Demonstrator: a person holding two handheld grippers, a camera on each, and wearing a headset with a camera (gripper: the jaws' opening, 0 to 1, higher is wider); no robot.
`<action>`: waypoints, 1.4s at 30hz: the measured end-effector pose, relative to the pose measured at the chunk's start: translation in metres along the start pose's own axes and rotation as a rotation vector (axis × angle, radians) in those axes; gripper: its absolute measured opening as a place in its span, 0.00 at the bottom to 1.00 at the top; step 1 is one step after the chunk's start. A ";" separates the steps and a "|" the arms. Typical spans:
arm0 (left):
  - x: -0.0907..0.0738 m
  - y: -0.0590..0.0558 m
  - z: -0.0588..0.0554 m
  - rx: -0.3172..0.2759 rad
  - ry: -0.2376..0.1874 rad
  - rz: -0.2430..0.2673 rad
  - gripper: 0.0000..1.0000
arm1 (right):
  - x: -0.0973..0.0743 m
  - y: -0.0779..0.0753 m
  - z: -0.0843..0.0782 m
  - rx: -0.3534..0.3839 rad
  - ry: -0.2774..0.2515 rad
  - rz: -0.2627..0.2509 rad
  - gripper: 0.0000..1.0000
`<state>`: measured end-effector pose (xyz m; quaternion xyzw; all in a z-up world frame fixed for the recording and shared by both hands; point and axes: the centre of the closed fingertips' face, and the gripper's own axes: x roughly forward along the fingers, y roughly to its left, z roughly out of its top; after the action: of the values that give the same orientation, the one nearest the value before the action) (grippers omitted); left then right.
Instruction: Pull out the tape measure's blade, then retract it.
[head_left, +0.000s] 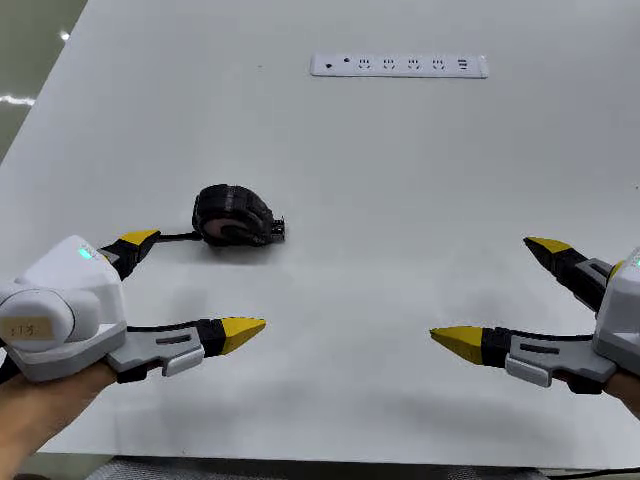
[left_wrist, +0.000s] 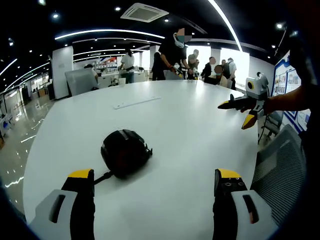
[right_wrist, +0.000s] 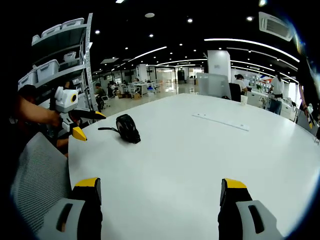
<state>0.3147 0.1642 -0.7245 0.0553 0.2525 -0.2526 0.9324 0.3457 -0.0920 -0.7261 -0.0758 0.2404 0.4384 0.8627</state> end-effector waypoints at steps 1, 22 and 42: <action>0.001 0.000 0.000 0.001 0.003 -0.003 0.97 | 0.001 -0.001 -0.001 -0.001 0.004 0.003 0.99; 0.010 0.011 0.002 0.024 0.039 -0.048 0.95 | 0.014 -0.003 -0.001 -0.035 0.048 0.075 0.98; 0.018 0.029 0.007 0.066 0.069 -0.084 0.97 | 0.034 -0.009 0.006 -0.105 0.082 0.142 0.99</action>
<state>0.3455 0.1801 -0.7284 0.0842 0.2782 -0.2977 0.9093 0.3723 -0.0711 -0.7380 -0.1217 0.2572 0.5068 0.8138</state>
